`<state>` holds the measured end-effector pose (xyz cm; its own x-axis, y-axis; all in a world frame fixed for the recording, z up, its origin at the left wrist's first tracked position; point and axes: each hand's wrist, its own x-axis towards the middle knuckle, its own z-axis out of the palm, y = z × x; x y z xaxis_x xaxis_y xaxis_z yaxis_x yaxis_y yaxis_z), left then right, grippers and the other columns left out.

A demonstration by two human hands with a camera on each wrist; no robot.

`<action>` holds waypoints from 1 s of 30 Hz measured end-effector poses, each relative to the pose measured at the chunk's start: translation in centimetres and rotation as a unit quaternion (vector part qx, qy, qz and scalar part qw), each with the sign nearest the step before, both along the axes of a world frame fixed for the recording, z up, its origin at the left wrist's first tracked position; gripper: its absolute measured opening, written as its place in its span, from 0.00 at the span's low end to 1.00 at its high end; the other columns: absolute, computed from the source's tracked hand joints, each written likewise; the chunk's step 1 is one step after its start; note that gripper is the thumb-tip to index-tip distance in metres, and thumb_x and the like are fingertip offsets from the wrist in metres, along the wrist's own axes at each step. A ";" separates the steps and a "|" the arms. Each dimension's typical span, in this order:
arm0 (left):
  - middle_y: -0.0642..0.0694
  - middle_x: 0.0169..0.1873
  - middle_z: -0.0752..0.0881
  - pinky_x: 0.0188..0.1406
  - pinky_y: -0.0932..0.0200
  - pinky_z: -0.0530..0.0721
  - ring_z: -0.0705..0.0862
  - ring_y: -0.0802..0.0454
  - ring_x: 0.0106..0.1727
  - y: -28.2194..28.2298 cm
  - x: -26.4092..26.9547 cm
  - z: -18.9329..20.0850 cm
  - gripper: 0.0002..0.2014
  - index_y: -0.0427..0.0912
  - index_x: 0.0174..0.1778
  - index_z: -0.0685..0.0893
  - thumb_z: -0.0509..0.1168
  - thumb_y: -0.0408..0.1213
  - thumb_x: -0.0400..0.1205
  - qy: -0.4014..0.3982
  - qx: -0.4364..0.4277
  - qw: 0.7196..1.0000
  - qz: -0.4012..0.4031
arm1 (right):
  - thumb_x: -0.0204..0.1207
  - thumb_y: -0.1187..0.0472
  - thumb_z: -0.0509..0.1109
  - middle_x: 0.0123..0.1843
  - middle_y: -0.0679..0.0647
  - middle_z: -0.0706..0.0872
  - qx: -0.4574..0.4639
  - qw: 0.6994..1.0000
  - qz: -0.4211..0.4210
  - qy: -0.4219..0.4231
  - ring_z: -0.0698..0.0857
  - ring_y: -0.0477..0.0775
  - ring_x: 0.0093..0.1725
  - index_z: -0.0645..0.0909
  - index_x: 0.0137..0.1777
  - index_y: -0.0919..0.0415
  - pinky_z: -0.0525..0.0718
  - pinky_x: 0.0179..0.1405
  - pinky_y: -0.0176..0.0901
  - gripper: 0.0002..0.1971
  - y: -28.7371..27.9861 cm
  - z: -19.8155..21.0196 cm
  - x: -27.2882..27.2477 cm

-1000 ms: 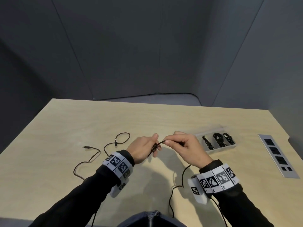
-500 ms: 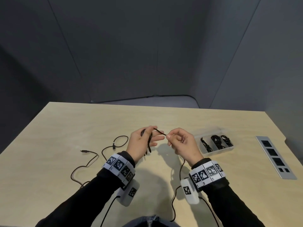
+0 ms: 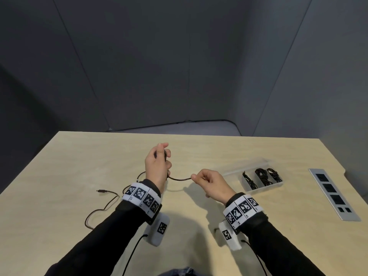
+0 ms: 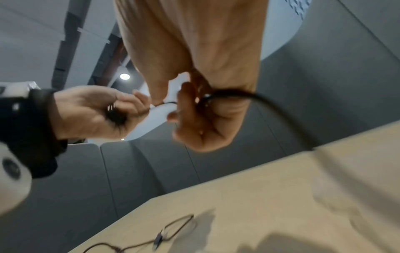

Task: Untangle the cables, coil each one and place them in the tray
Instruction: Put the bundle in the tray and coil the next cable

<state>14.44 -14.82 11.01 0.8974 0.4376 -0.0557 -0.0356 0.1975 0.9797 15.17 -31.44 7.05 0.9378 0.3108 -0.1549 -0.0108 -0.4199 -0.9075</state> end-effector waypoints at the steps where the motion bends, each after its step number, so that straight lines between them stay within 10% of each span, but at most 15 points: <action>1: 0.53 0.31 0.76 0.19 0.62 0.66 0.66 0.56 0.22 0.1 0.0 -0.6 0.13 0.48 0.46 0.81 0.52 0.45 0.88 0.003 0.060 0.998 -0.007 | 0.78 0.57 0.68 0.25 0.43 0.73 -0.011 0.999 0.026 -0.018 0.70 0.38 0.23 0.77 0.32 0.54 0.71 0.30 0.34 0.12 -0.1 0.6 0.1; 7: 0.55 0.30 0.82 0.42 0.56 0.71 0.79 0.58 0.35 0.5 -0.4 -2.0 0.28 0.49 0.42 0.84 0.38 0.51 0.88 0.080 0.467 0.865 -0.165 | 0.78 0.58 0.69 0.38 0.42 0.82 -0.080 0.970 0.187 -0.130 0.76 0.38 0.33 0.88 0.46 0.55 0.71 0.36 0.29 0.06 -0.1 4.0 -0.7; 12: 0.50 0.25 0.86 0.30 0.60 0.70 0.75 0.60 0.21 0.0 -1.0 -2.3 0.38 0.51 0.31 0.84 0.31 0.64 0.78 0.080 0.355 0.886 -0.287 | 0.75 0.50 0.70 0.35 0.39 0.81 -0.102 0.966 0.118 -0.205 0.78 0.44 0.34 0.88 0.44 0.44 0.78 0.38 0.43 0.06 -0.3 3.9 0.2; 18: 0.59 0.24 0.79 0.29 0.69 0.71 0.74 0.67 0.23 -0.1 -2.0 -2.9 0.10 0.47 0.47 0.85 0.68 0.50 0.79 0.072 0.367 0.836 -0.401 | 0.59 0.61 0.85 0.26 0.48 0.86 0.065 0.995 0.009 -0.081 0.78 0.44 0.25 0.87 0.31 0.55 0.74 0.28 0.35 0.08 -1.5 2.9 0.8; 25: 0.54 0.23 0.81 0.35 0.61 0.79 0.87 0.53 0.36 -0.2 -2.1 -2.9 0.13 0.30 0.60 0.77 0.54 0.35 0.88 0.061 0.153 0.921 -0.354 | 0.67 0.61 0.79 0.17 0.42 0.77 0.092 0.992 -0.020 -0.083 0.71 0.39 0.20 0.86 0.33 0.63 0.70 0.25 0.27 0.07 -3.0 2.6 1.1; 30: 0.35 0.57 0.87 0.58 0.51 0.85 0.87 0.45 0.58 0.4 -1.9 -1.7 0.15 0.32 0.59 0.77 0.50 0.37 0.89 0.048 -0.073 0.972 -0.220 | 0.76 0.69 0.69 0.29 0.39 0.86 0.129 0.989 -0.034 -0.060 0.79 0.34 0.30 0.85 0.43 0.59 0.75 0.32 0.23 0.06 -3.5 1.7 0.3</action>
<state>12.59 -14.38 9.27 0.9836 -0.0064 -0.1803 0.1734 0.3101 0.9348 15.49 -34.91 8.74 0.9649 0.2602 0.0352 0.0833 -0.1763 -0.9808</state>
